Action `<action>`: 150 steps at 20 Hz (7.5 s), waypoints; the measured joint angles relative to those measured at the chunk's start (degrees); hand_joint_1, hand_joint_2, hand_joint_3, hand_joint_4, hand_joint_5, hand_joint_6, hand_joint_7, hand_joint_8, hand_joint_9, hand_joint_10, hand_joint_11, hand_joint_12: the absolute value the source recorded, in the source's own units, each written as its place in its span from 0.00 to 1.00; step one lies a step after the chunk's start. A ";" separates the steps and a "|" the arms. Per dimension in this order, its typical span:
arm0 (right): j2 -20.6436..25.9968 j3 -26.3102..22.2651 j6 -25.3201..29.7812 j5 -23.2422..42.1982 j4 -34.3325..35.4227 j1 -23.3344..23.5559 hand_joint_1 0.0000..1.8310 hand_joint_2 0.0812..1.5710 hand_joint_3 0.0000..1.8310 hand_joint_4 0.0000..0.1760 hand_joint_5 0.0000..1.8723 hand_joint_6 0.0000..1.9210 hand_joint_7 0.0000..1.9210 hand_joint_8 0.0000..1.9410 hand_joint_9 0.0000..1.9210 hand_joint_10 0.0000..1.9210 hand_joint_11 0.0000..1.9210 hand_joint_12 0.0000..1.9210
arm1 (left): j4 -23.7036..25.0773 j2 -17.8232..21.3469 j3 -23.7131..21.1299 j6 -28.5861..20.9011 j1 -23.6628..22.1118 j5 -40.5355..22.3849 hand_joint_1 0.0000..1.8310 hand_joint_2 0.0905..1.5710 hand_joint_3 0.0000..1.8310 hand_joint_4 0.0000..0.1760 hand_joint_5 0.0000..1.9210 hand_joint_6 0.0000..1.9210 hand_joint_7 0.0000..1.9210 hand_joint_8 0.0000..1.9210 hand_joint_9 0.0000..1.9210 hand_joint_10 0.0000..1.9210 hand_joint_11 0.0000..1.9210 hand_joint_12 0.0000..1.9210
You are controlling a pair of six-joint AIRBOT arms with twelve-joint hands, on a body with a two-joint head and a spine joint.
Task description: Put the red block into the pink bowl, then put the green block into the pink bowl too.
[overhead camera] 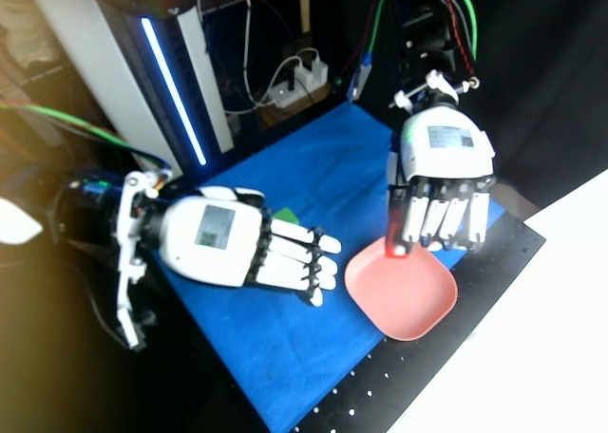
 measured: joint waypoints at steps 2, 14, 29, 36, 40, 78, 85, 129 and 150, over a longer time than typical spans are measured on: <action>0.00 0.00 -0.02 0.02 -0.02 0.02 0.08 0.55 0.00 0.02 0.05 0.00 0.12 0.00 0.13 0.00 0.00 0.47 | 0.07 0.00 0.04 -0.02 0.00 0.07 0.57 0.63 0.00 0.19 0.40 0.00 0.53 0.02 0.41 0.50 0.19 0.90; -0.57 -0.09 0.81 0.02 -1.36 0.02 0.10 0.54 0.00 0.09 0.04 0.00 0.13 0.00 0.11 0.00 0.00 0.36 | -1.14 2.16 0.02 0.02 0.37 0.52 0.52 0.62 0.00 0.27 0.38 0.00 0.50 0.00 0.36 0.49 0.24 0.89; -3.17 -0.07 6.84 0.42 -8.00 0.02 0.33 0.52 0.00 0.00 0.23 0.01 0.47 0.02 0.47 0.07 0.09 0.73 | -2.05 2.25 -0.15 0.00 1.86 1.03 0.53 0.62 0.00 0.00 0.41 0.01 0.54 0.01 0.44 0.33 0.30 0.77; -4.79 0.83 6.99 0.44 -7.93 0.44 0.70 0.67 0.00 0.00 0.52 0.39 0.59 0.51 0.48 0.64 0.29 0.90 | -2.82 2.25 -0.46 0.00 2.73 0.87 0.57 0.62 0.00 0.00 0.44 0.00 0.57 0.01 0.45 0.35 0.26 0.79; -5.22 1.20 7.02 0.46 -7.87 1.01 0.70 0.67 0.00 0.00 0.55 0.35 0.59 0.51 0.47 0.69 0.29 0.91 | -2.86 2.32 -0.50 0.00 2.75 0.94 0.55 0.62 0.00 0.00 0.43 0.00 0.57 0.00 0.44 0.38 0.28 0.81; -6.51 0.79 9.49 0.52 -13.51 2.49 0.64 0.66 0.00 0.00 0.58 0.41 0.50 0.93 0.47 1.00 0.45 1.00 | -3.89 2.86 -0.81 0.02 4.31 1.40 0.55 0.64 0.00 0.00 0.42 0.00 0.57 0.00 0.40 0.44 0.24 0.81; -6.51 1.25 9.53 0.52 -13.70 4.35 0.68 0.68 0.00 0.00 0.54 0.38 0.54 0.59 0.48 0.75 0.37 0.93 | -4.15 2.93 -0.81 0.02 4.37 1.38 0.55 0.64 0.00 0.00 0.44 0.00 0.57 0.00 0.40 0.48 0.27 0.83; -15.67 19.58 12.98 -11.56 -27.58 20.17 0.63 0.65 0.00 0.00 0.61 0.37 0.50 0.84 0.45 0.99 0.40 1.00 | 1.99 22.97 -22.45 -0.13 11.52 -17.70 0.66 0.73 0.00 0.00 0.48 0.48 0.44 0.72 0.34 0.66 0.24 0.87; -28.94 33.03 12.94 -12.46 -22.71 20.17 0.68 0.67 0.00 0.00 0.59 0.29 0.55 0.62 0.38 0.88 0.22 1.00 | 6.67 23.63 -25.38 0.07 8.33 -31.91 0.67 0.73 0.00 0.00 0.47 0.47 0.45 0.73 0.27 0.76 0.17 0.95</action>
